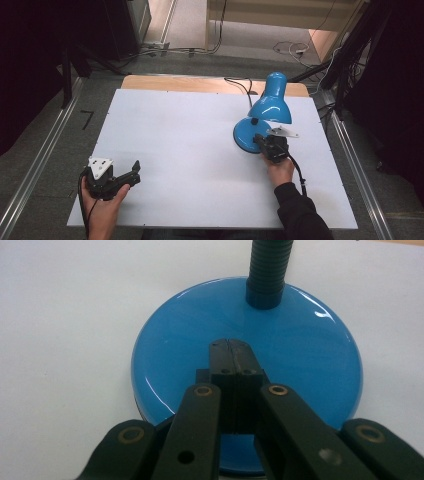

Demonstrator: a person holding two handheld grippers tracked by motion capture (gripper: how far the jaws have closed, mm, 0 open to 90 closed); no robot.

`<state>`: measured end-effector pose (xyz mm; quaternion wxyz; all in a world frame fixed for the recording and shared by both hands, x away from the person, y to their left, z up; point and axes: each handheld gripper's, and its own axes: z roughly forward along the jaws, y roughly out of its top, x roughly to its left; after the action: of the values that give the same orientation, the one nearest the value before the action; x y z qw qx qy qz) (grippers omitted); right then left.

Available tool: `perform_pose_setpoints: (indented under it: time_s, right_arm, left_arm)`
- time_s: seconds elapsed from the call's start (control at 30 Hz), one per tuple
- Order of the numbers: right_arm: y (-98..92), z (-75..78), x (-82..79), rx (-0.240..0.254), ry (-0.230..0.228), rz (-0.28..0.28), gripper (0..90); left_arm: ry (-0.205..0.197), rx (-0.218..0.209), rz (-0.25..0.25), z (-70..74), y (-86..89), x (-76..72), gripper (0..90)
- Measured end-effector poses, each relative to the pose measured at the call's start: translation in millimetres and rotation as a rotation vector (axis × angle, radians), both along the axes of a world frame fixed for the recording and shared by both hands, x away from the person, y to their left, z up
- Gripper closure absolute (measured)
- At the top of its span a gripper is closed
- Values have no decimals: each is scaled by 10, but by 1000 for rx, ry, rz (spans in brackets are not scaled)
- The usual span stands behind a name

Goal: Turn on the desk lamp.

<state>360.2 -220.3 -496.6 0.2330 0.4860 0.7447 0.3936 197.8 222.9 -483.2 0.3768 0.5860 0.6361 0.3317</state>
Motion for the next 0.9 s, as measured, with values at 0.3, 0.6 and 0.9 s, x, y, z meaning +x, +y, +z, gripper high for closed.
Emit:
perform_pose_setpoints:
  time_s: [0.3, 0.6, 0.9]
  right_arm:
    - [-12, 2, 1, 4, 11, -8, 877]
    - [4, -1, -11, -14, 3, -11, 878]
    - [28, -4, -28, -49, -17, -5, 879]
  left_arm:
    - [1, -1, -1, -1, 0, -2, 44]
    - [4, 0, -2, -2, 2, -1, 44]
    - [2, -2, -2, -1, 1, -2, 44]
